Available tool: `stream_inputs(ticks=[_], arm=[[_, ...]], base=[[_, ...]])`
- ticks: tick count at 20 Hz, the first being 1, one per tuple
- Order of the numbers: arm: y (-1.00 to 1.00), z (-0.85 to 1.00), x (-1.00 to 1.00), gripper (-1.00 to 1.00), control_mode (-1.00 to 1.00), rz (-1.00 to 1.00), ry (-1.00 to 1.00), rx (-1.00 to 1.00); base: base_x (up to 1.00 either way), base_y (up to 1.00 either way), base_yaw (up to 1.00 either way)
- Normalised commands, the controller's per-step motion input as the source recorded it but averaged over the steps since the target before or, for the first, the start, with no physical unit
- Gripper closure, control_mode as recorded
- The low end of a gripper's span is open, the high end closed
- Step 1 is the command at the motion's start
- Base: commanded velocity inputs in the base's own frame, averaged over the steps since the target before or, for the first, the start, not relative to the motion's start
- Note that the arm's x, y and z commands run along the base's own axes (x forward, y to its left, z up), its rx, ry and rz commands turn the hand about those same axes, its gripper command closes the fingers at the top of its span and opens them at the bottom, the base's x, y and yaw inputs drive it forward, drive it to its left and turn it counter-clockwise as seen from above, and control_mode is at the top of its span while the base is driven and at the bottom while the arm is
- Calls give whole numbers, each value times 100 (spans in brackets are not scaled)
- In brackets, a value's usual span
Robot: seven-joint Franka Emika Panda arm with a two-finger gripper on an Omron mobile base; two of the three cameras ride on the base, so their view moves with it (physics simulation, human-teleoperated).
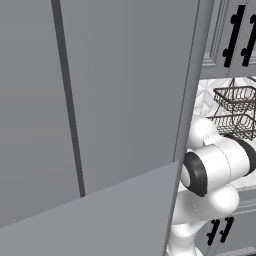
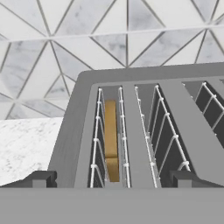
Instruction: Start the toaster. Once the lever pops up, take the bread to the plate on the dining counter.
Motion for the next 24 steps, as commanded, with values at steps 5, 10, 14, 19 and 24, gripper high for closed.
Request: stream_inputs(ticks=[5,10,14,19,24], arm=[[0,-1,0,-100,-100,0,0,0],[0,0,0,-100,-100,0,0,0],[0,0,0,-100,-100,0,0,0],[0,0,0,-100,-100,0,0,0],[0,0,0,-100,-100,0,0,0]], base=[[0,0,0],[0,0,0],[0,0,0],[0,0,0],[0,0,0]])
